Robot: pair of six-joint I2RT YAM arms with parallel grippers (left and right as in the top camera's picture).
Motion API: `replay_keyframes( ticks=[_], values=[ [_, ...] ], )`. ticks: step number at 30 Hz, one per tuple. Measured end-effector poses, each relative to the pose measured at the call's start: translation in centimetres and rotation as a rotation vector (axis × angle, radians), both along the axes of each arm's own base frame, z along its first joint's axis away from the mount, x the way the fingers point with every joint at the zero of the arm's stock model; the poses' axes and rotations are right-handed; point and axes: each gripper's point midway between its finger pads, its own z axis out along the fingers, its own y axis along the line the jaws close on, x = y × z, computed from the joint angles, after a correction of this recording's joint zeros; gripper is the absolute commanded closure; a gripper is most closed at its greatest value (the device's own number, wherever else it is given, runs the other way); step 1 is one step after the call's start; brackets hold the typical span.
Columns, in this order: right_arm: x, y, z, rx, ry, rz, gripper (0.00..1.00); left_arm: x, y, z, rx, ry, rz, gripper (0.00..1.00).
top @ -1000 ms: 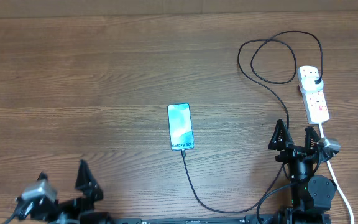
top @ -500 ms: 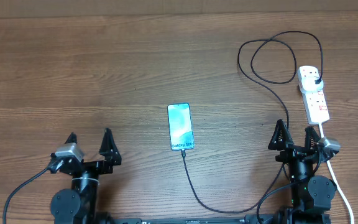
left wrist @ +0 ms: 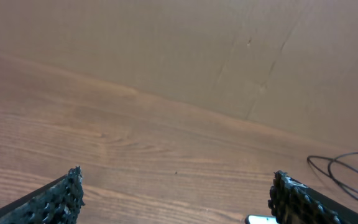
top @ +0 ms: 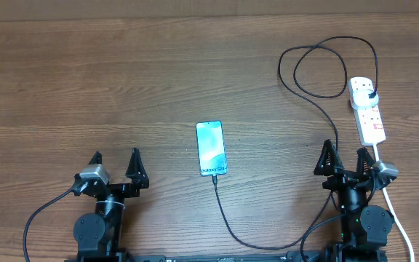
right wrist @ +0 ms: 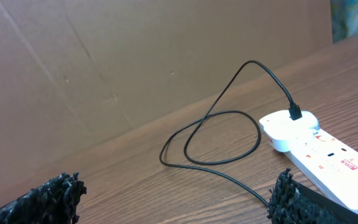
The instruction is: Plug charger to phone and switch on socket
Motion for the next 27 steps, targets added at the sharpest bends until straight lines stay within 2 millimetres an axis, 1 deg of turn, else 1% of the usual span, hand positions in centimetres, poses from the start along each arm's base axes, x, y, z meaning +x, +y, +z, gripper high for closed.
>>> replay_keyframes(
  ticks=[2, 4, 5, 12, 27],
  values=[
    [0.0, 0.0, 0.0, 0.000, 0.000, 0.000, 0.00, 0.0, 0.0, -0.2, 0.016, 0.008, -0.001, 0.00],
    [0.0, 0.0, 0.0, 0.000, 0.000, 0.000, 0.00, -0.1, 0.0, -1.1, 0.037, 0.045, -0.002, 0.00],
    [0.0, 0.0, 0.0, 0.000, 0.001, 0.000, 0.00, -0.1, 0.0, -1.2, 0.044, 0.048, -0.001, 0.00],
    [0.0, 0.0, 0.0, 0.000, 0.000, 0.000, 0.00, -0.1, 0.0, -1.2, 0.120, 0.046, -0.004, 0.00],
    [0.0, 0.0, 0.0, 0.000, 0.000, 0.000, 0.00, -0.1, 0.0, -1.2, 0.152, 0.045, -0.008, 0.00]
  ],
)
